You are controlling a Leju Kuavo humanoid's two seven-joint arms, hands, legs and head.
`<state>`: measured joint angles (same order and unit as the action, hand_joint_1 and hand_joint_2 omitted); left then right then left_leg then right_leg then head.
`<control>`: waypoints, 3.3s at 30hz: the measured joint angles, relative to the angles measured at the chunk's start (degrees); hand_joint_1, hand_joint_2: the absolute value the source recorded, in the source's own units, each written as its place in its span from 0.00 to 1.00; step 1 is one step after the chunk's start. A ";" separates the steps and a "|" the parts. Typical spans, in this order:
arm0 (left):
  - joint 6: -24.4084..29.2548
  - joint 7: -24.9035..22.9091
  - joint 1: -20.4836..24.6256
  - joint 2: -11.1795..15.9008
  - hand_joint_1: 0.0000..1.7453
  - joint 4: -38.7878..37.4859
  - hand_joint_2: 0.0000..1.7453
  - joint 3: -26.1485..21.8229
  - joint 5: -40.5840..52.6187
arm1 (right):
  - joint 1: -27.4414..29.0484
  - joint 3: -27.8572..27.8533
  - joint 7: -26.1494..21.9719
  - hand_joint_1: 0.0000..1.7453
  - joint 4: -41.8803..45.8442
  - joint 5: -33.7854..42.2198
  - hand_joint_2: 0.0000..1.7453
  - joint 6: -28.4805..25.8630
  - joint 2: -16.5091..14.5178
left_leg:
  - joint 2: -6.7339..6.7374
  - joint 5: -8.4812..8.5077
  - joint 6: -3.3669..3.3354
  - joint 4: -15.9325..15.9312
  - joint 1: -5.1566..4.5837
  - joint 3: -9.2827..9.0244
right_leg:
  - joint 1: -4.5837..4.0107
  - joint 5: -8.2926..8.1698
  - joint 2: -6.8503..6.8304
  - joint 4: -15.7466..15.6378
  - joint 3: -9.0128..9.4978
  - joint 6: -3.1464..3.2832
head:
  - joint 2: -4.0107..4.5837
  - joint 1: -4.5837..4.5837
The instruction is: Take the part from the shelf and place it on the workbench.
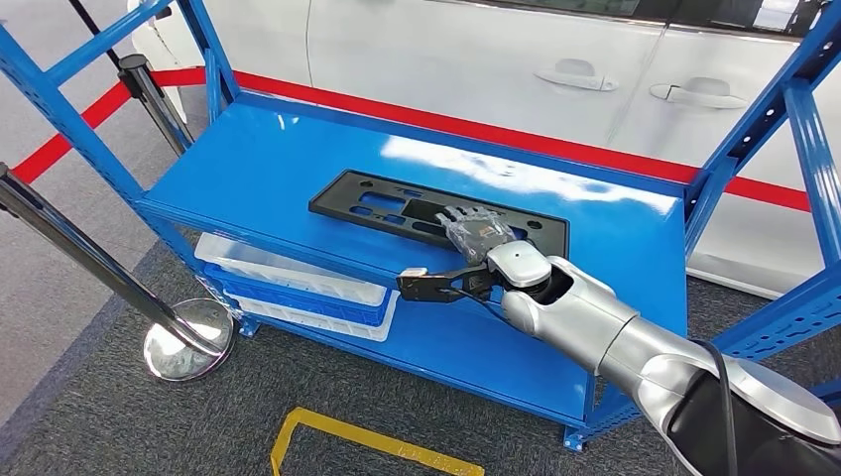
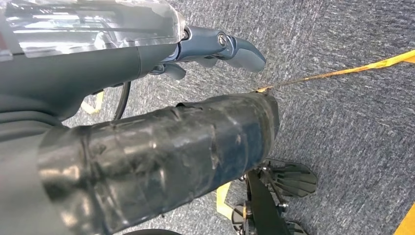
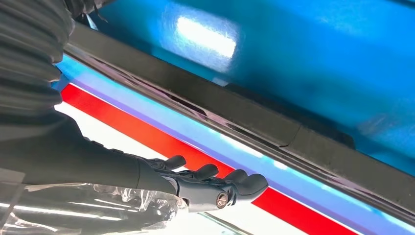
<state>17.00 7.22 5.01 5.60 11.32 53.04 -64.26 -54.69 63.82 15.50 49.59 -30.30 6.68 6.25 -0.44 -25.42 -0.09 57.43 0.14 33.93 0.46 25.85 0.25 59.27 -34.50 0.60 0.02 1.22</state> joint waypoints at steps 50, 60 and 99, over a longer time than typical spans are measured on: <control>0.05 -0.63 -0.01 0.09 0.00 0.00 0.00 1.19 0.03 | 0.76 -0.49 4.85 0.00 -4.07 -1.34 1.00 -1.23 3.38 | 0.01 0.00 0.00 0.01 0.00 -0.03 | 0.00 0.00 0.02 0.00 -0.01 0.00 | 0.00 0.01; 0.05 -0.46 0.00 0.11 0.00 0.00 0.00 1.19 0.00 | 0.88 -0.89 5.63 0.75 -4.08 -1.62 1.00 -0.91 4.17 | 0.01 0.00 0.00 0.01 0.00 -0.04 | 0.00 0.00 0.02 0.00 0.01 0.00 | 0.00 0.00; -0.04 0.31 0.04 -0.05 0.00 0.00 0.75 2.41 0.27 | 0.59 -1.69 2.52 1.00 25.33 -39.76 1.00 5.08 0.87 | 0.06 0.00 0.01 0.01 0.05 -0.01 | -0.06 0.00 0.05 0.01 -0.01 0.10 | 0.00 0.01</control>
<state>16.96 7.52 5.06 5.55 11.32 55.45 -63.99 -54.10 62.13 18.02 74.93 -70.07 11.76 7.13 -0.37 -25.42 -0.08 57.43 0.19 33.93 0.40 25.85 0.30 59.28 -34.51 0.70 0.02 1.23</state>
